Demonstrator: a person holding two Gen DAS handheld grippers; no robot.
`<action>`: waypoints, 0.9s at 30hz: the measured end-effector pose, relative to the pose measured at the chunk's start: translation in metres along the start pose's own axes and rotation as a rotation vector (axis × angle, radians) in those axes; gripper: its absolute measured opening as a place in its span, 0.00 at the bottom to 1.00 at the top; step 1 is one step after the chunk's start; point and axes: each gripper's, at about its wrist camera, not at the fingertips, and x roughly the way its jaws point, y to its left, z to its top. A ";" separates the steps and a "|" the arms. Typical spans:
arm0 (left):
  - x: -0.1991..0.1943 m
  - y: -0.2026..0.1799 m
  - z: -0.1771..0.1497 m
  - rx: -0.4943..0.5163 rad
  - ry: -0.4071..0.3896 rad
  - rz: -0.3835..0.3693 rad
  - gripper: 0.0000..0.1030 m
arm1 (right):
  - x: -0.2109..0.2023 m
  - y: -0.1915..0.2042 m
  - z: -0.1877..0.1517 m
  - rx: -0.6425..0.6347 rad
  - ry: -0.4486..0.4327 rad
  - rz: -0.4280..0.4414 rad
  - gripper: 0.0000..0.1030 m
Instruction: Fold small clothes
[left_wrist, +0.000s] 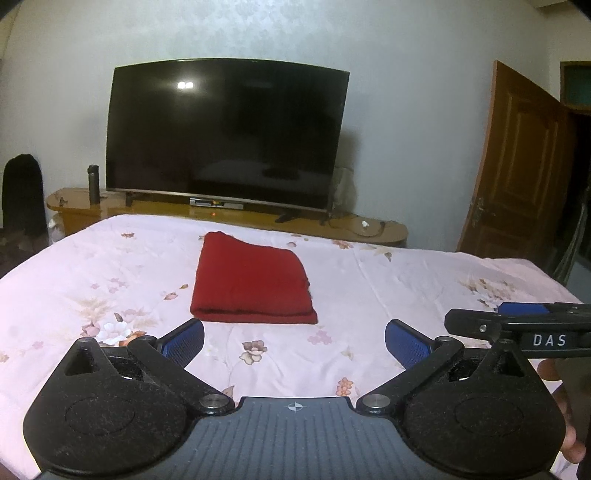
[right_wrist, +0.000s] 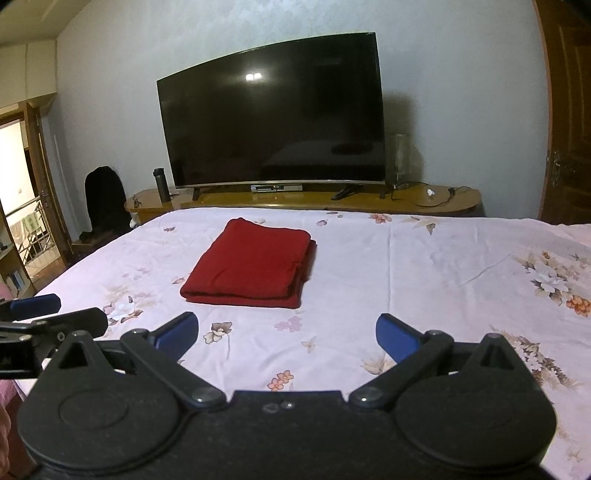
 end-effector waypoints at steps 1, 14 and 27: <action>0.000 0.000 0.000 0.000 -0.001 0.003 1.00 | -0.001 0.000 0.000 -0.001 -0.003 -0.001 0.99; -0.002 -0.003 0.001 0.015 -0.005 0.006 1.00 | -0.005 0.001 -0.005 0.000 -0.005 -0.008 0.99; 0.000 0.003 0.004 0.019 -0.006 0.010 1.00 | -0.001 0.009 -0.003 0.001 -0.005 -0.007 0.99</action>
